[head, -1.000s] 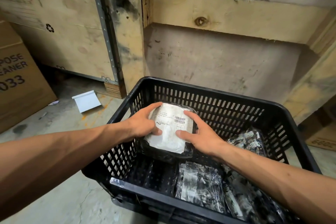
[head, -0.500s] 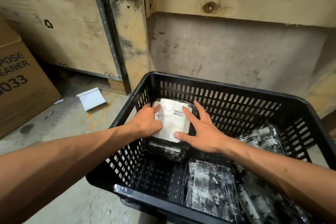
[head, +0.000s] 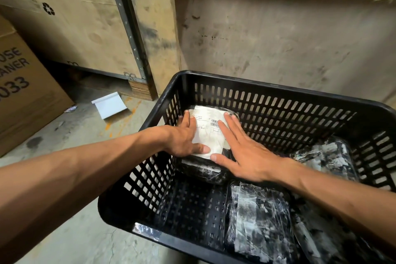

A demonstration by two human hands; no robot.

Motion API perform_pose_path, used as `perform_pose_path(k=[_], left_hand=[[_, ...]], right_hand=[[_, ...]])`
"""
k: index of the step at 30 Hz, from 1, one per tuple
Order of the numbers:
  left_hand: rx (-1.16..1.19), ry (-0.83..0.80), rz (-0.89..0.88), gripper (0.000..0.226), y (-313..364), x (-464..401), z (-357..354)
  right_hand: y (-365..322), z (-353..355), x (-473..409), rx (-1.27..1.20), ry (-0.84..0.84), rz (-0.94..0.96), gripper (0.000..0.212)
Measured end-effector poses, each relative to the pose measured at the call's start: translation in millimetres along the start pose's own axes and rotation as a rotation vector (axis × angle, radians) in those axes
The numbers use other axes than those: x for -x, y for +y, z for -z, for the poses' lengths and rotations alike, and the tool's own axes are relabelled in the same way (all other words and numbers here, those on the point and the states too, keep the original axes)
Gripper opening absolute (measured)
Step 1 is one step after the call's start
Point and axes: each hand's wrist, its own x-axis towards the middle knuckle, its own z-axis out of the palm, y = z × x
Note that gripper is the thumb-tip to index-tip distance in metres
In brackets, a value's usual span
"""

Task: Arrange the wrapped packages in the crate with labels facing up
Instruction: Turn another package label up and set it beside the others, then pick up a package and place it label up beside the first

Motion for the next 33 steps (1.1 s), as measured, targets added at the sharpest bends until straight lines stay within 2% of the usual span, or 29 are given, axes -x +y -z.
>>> perform_pose_path(k=[9, 18, 20, 22, 24, 26, 28, 30, 33], left_hand=[[-0.045, -0.018, 0.008, 0.108, 1, -1, 1], [-0.074, 0.046, 0.009, 0.110, 2, 4, 1], [-0.110, 0.118, 0.035, 0.106, 2, 7, -3], [-0.191, 0.260, 0.011, 0.091, 10, 13, -8], [-0.281, 0.456, -0.111, 0.069, 23, 24, -15], [-0.251, 0.580, -0.290, 0.053, 40, 35, -23], [-0.168, 0.500, -0.424, 0.041, 56, 43, -33], [-0.150, 0.315, -0.491, 0.036, 73, 46, -44], [-0.276, 0.104, -0.551, 0.045, 93, 39, -63]], right_hand=[[1, -6, -2, -0.006, 0.021, -0.002, 0.105], [-5, 14, 2, 0.014, -0.075, -0.032, 0.111], [-4, 17, 6, -0.016, -0.077, -0.027, 0.109], [1, 20, 20, -0.025, -0.054, -0.006, 0.105], [12, 23, 36, -0.035, -0.057, -0.004, 0.102], [26, 25, 56, -0.055, -0.127, -0.046, 0.098], [39, 29, 77, -0.047, -0.255, -0.088, 0.093], [46, 36, 96, -0.017, -0.399, -0.116, 0.080], [49, 44, 114, 0.037, -0.557, -0.146, 0.065]])
